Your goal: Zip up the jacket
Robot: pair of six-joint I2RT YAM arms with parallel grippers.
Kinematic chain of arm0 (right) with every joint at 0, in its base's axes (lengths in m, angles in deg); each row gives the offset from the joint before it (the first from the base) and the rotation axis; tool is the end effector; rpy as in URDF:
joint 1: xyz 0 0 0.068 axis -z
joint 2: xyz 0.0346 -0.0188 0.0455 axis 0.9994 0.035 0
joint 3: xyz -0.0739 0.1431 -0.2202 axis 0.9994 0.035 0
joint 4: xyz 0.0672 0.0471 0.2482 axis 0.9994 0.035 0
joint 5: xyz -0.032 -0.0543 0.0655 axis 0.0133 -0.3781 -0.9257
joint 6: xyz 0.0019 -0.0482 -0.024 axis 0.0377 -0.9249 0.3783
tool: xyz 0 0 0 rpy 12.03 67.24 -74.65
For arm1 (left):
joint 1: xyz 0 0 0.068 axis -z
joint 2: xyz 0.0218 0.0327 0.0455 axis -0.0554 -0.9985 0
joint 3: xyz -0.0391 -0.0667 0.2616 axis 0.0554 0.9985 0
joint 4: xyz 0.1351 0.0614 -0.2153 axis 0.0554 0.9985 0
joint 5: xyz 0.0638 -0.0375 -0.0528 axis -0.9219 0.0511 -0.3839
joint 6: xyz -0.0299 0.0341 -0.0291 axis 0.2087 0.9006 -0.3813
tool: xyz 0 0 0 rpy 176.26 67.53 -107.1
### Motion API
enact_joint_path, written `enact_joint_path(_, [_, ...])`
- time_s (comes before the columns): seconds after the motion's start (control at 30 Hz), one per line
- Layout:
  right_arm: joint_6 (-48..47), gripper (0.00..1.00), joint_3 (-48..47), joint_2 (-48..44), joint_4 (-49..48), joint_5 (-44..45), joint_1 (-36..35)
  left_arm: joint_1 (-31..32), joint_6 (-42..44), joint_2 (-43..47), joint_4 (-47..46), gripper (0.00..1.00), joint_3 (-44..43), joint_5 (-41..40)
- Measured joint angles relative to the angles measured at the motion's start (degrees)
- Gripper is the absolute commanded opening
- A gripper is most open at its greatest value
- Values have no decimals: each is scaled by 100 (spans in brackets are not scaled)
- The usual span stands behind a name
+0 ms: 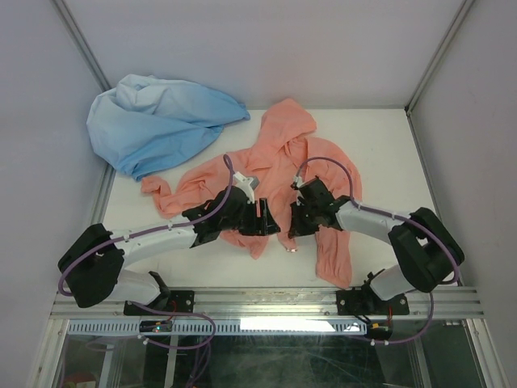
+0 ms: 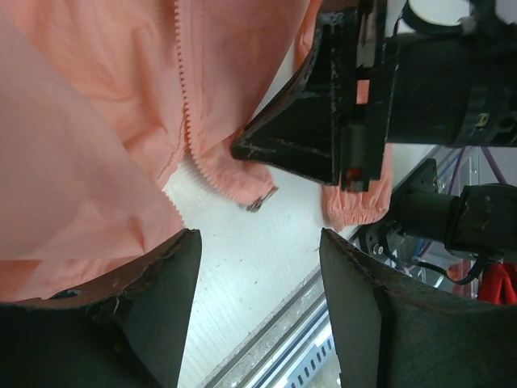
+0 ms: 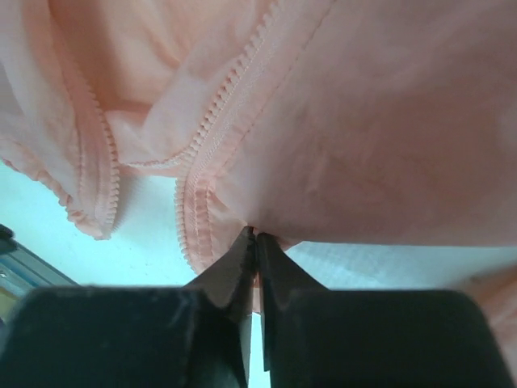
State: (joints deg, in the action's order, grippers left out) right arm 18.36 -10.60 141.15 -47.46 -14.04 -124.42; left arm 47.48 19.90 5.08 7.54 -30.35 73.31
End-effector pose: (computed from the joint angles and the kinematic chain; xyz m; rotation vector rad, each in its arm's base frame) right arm 0.2086 0.1649 0.1543 -0.3993 2.7220 0.6567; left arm 0.1724 -0.2179 0.2022 0.2209 2.4569 -0.9670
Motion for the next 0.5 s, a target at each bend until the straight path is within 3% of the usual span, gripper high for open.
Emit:
enact_joint_path(0.13, [254,0,118,-28,-380,-146,-151,0,-94,-11,-205,60,94,4])
enact_joint_path(0.5, [1252,0,675,-1432,-1663,-275,-166,0,-577,-11,-776,56,586,-166])
